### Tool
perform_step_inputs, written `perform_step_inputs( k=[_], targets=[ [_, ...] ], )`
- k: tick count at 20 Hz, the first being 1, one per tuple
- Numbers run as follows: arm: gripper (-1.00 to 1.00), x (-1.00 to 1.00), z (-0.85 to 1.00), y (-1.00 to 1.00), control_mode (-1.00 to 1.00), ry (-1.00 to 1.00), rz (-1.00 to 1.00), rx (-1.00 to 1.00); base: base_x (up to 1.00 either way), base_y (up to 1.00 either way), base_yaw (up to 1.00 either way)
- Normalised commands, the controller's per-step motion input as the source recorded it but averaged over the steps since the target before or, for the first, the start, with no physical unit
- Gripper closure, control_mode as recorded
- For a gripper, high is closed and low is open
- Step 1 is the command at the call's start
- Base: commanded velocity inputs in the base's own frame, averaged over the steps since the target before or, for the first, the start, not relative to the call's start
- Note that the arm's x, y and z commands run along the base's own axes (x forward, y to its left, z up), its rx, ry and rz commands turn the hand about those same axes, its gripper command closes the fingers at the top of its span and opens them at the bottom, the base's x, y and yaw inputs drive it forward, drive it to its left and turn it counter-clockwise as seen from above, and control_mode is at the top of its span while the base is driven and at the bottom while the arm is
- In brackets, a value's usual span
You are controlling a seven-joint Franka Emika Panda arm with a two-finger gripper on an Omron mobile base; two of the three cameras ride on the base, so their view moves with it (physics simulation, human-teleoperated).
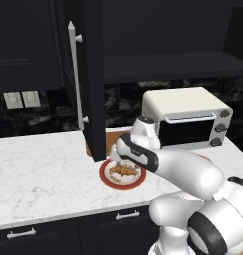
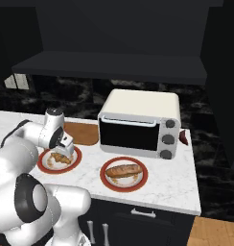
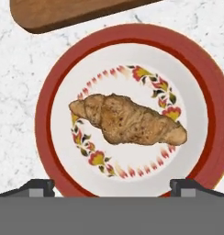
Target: From the different types of pastries on the counter, select a croissant and place it on the cutting board. Then retrieve a jar of jam from the cabinet and place it alongside the croissant on the cutting board.
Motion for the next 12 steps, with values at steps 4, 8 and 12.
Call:
perform_step_inputs(
  k=[4,8,12],
  targets=[
    [-1.00,0.06,-0.01,0.03,-1.00,-0.01,0.09,0.00,0.00,0.00,0.00],
    [-1.00,0.50,0.00,-0.30,-1.00,-0.05,0.48,0.00,0.00,0.00,0.00],
    [-1.00,0.03,0.00,0.03,-1.00,-0.01,0.20,0.00,0.00,0.00,0.00]
  ],
)
